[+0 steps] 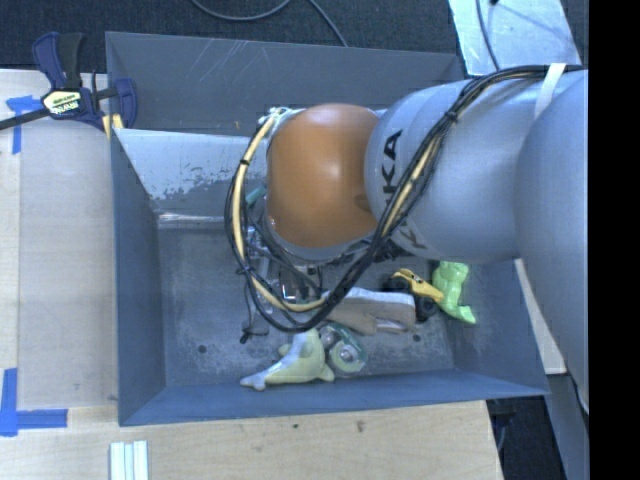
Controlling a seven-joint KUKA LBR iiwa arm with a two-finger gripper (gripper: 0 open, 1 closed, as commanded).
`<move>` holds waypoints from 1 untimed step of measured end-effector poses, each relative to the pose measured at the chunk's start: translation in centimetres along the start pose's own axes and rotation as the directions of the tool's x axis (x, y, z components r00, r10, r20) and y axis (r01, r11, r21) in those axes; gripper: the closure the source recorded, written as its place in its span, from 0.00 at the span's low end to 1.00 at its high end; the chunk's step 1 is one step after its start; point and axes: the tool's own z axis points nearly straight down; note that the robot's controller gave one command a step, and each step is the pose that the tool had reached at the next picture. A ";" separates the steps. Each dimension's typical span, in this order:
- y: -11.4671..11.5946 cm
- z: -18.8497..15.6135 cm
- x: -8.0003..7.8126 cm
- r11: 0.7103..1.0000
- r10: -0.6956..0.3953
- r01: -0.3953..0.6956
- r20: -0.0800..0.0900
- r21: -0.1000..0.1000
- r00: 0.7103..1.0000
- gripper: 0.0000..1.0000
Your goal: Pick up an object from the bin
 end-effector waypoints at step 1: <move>-3.0 4.0 1.4 0.993 -0.122 0.122 0.001 0.000 0.993 0.00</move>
Offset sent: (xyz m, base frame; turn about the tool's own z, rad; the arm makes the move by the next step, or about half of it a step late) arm -0.0363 -0.0637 -0.0477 -0.1810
